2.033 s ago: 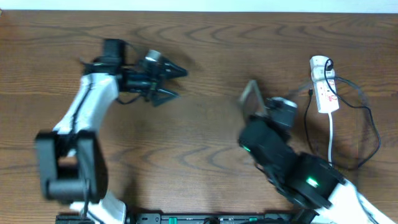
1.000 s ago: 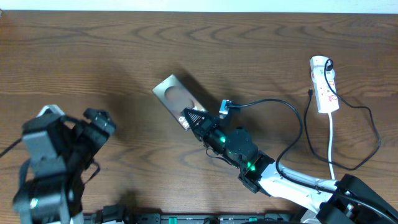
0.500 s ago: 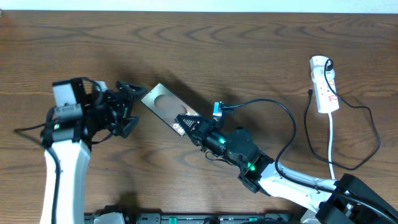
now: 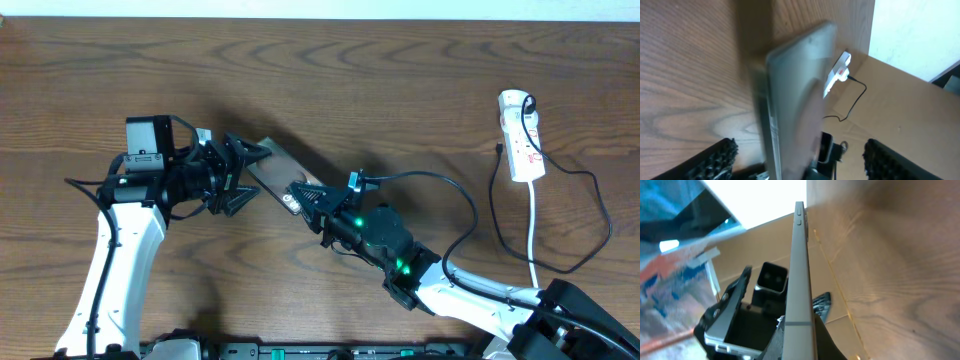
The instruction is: Plug charger to phone and switch on socket
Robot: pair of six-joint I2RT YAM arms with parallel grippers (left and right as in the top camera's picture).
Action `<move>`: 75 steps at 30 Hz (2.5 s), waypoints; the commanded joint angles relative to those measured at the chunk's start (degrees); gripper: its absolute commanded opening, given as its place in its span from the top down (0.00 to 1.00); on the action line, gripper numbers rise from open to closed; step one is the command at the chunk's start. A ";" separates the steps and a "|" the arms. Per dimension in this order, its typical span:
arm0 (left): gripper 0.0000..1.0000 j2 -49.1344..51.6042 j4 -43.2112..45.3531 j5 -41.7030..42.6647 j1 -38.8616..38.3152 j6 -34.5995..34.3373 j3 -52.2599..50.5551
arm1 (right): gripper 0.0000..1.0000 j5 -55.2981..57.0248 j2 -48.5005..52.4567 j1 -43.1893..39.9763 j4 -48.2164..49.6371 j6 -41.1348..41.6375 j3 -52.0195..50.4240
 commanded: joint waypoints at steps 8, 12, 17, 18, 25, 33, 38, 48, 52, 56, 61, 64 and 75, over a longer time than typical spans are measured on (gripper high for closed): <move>0.37 0.00 0.28 -6.73 -4.48 -5.44 -0.20 | 0.99 0.68 -0.42 0.50 3.45 8.61 0.66; 0.45 0.00 1.25 -8.79 -5.70 -9.81 -0.20 | 0.99 1.40 -0.42 0.50 4.11 8.61 0.66; 0.53 0.00 5.27 -9.64 -7.10 -13.03 -0.20 | 0.99 1.60 -0.42 0.57 4.09 8.61 0.66; 0.56 0.00 5.29 -10.16 -7.34 -13.14 -0.20 | 0.99 1.66 -0.42 0.55 4.09 8.61 0.66; 0.61 0.00 7.26 -13.03 -10.34 -14.62 -0.20 | 0.98 1.99 -0.42 0.57 4.15 8.61 0.66; 0.85 0.00 8.20 -13.27 -11.47 -15.23 -0.20 | 0.98 2.43 -0.42 0.50 4.39 8.61 0.66; 0.92 0.00 8.22 -13.29 -11.47 -15.52 -0.20 | 0.92 2.38 -0.42 0.50 4.39 8.59 0.66; 0.93 0.00 8.41 -24.68 -11.45 -16.50 -0.20 | 0.58 1.75 -0.42 0.50 1.95 0.85 0.66; 0.92 0.00 8.41 -31.71 -11.43 -13.84 -0.20 | 0.49 1.90 -0.42 0.42 -2.60 -10.49 0.66; 0.93 0.02 8.37 -32.83 -10.27 -6.14 -0.20 | 0.35 3.34 -0.42 -0.39 -6.86 -27.80 0.66; 0.93 0.15 8.15 -14.86 -7.19 1.46 -0.20 | 0.01 3.43 -0.70 -4.17 -13.38 -50.64 0.66; 0.93 1.20 7.69 -4.92 -6.56 3.39 -0.20 | 0.01 3.43 -1.51 -6.64 -19.30 -51.87 0.66; 0.93 11.54 7.98 13.86 -6.71 6.08 -0.20 | 0.01 6.36 -21.20 -14.64 -49.20 -58.51 0.76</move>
